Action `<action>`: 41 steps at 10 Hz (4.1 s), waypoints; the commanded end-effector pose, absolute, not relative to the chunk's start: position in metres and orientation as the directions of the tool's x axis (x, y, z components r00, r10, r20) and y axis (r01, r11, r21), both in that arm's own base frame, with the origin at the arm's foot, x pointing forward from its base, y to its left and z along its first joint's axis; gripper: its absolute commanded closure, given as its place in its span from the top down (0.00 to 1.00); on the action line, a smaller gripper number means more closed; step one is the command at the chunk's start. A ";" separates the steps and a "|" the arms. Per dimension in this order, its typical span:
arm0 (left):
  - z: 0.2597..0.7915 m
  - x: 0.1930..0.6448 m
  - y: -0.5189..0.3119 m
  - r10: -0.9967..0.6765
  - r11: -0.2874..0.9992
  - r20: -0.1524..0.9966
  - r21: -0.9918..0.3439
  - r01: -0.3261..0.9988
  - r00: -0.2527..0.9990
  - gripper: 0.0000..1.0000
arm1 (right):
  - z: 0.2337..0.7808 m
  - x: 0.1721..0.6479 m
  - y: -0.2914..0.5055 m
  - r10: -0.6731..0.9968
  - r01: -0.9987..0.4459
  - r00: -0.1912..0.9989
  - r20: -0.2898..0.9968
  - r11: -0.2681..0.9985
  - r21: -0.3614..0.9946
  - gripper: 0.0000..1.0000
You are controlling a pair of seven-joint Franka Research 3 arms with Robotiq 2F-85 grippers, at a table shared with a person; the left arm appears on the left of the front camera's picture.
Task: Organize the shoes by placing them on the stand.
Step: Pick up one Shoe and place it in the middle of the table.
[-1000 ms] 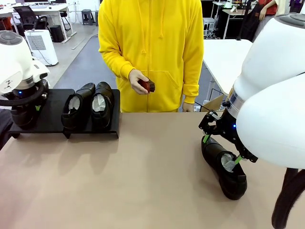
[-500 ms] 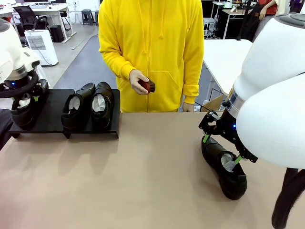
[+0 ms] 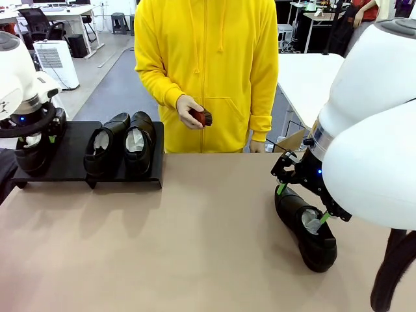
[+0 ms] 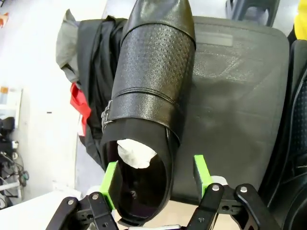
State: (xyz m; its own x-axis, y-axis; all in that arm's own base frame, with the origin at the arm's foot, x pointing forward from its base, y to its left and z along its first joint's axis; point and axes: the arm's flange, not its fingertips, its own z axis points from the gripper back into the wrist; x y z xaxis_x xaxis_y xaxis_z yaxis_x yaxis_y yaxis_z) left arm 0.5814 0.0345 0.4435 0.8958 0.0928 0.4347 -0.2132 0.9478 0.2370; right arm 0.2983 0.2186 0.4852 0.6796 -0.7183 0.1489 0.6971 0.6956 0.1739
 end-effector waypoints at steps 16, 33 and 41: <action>0.522 0.426 -0.078 -0.233 0.928 0.219 -0.242 0.284 0.947 0.77 | 0.424 0.303 0.184 -0.513 0.513 0.858 0.012 0.858 -0.009 1.00; 0.522 0.426 -0.078 -0.233 0.928 0.219 -0.242 0.284 0.947 0.77 | 0.347 0.404 0.197 0.201 -0.196 0.976 -0.081 0.979 0.062 1.00; 0.522 0.426 -0.078 -0.233 0.928 0.219 -0.242 0.284 0.947 0.77 | 0.332 0.400 0.192 0.175 -0.169 0.978 -0.110 0.984 0.061 0.00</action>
